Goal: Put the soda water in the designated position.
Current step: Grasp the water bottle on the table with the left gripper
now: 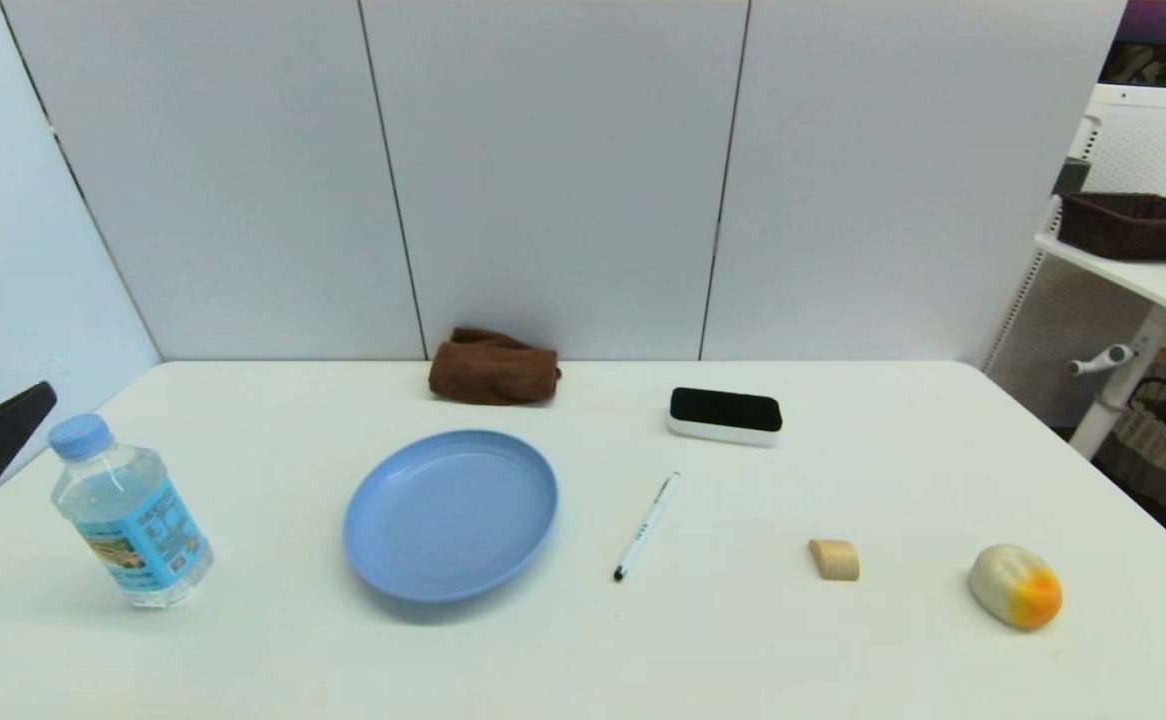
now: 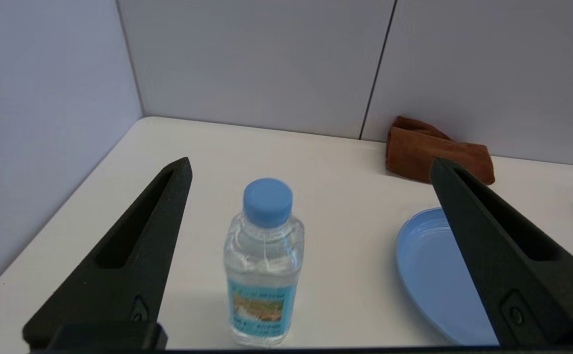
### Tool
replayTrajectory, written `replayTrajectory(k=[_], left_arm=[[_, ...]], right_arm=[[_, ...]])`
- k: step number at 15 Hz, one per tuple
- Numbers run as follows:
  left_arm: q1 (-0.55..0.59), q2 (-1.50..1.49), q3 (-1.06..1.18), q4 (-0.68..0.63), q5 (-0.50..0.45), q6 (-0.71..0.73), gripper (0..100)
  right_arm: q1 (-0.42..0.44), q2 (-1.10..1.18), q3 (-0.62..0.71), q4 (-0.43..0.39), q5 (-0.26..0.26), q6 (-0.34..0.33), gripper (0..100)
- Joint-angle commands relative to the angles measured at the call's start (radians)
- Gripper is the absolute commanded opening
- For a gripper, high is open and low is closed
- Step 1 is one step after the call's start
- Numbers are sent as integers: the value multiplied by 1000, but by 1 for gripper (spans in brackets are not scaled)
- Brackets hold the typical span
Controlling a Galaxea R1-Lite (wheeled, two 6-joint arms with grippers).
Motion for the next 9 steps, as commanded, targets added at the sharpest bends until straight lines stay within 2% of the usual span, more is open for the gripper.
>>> replayTrajectory(k=[1,3,6,9], left_arm=[[5,203,-2,-141,-9,-10,100],[7,248,19,-179,-9,-10,100],[13,321,106,-311,-7,-14,100],[60,371,125,-334,-10,-14,100]], right_arm=[[0,1,0,0,0,-1,100],[0,1,0,0,0,-1,100],[0,1,-1,0,0,-1,100],[-1,1,0,0,0,-1,100]])
